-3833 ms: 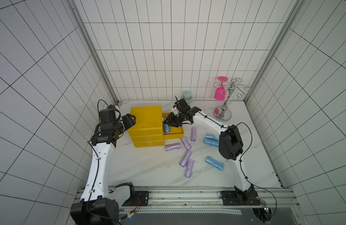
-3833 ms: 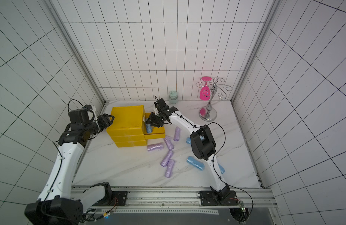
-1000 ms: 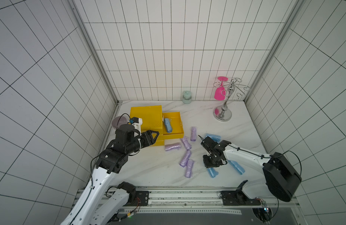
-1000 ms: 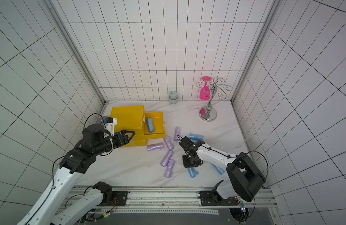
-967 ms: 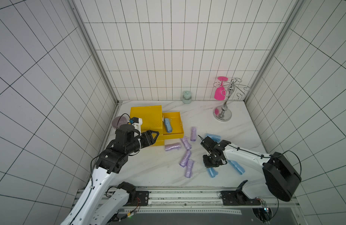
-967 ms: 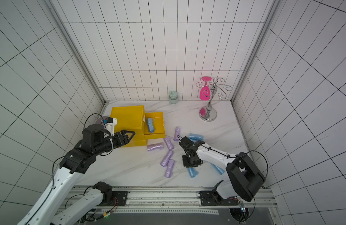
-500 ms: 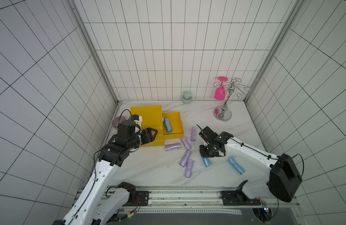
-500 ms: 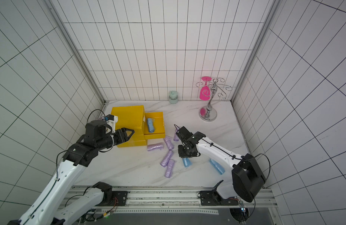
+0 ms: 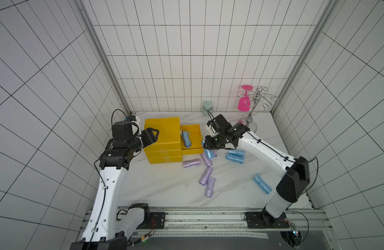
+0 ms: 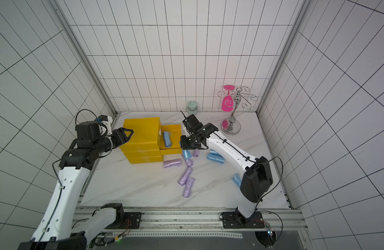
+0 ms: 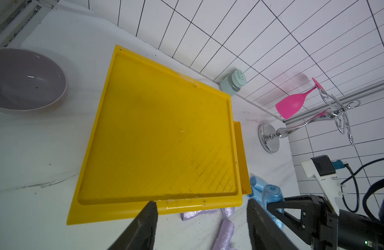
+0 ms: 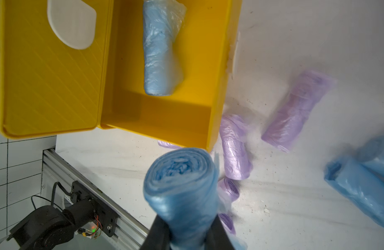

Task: Sort the rolls of trash bags by color and place them into the drawer
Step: Place the roll of trash bags in the drawer.

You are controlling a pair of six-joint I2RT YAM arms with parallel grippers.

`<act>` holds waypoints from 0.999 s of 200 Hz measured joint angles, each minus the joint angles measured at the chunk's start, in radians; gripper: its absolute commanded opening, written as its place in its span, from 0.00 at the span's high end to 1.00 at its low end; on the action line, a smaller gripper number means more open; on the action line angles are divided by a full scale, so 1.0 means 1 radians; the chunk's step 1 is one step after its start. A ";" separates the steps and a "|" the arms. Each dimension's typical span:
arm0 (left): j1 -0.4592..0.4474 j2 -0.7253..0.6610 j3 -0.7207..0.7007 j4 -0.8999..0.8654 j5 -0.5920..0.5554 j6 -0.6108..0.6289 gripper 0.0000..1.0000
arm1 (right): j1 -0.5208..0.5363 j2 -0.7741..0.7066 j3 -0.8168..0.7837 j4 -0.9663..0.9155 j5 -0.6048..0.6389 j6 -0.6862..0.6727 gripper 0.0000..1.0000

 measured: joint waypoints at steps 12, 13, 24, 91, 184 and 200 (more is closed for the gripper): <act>0.002 0.035 0.012 0.016 0.003 0.000 0.35 | 0.000 0.071 0.091 -0.001 -0.011 -0.002 0.85; 0.002 0.039 0.013 0.019 0.003 0.000 0.35 | 0.000 0.075 0.097 -0.001 -0.011 -0.002 0.85; 0.005 0.071 0.025 0.036 0.005 0.000 0.35 | 0.000 0.141 0.187 -0.002 -0.020 -0.005 0.85; 0.038 0.209 0.037 0.122 0.000 0.008 0.36 | -0.010 0.499 0.658 -0.092 -0.020 -0.026 0.84; 0.043 0.240 -0.012 0.180 0.001 0.008 0.36 | -0.026 0.617 0.697 -0.158 -0.016 -0.019 0.82; 0.044 0.243 -0.021 0.190 0.002 0.008 0.36 | -0.026 0.628 0.697 -0.153 -0.047 -0.008 0.82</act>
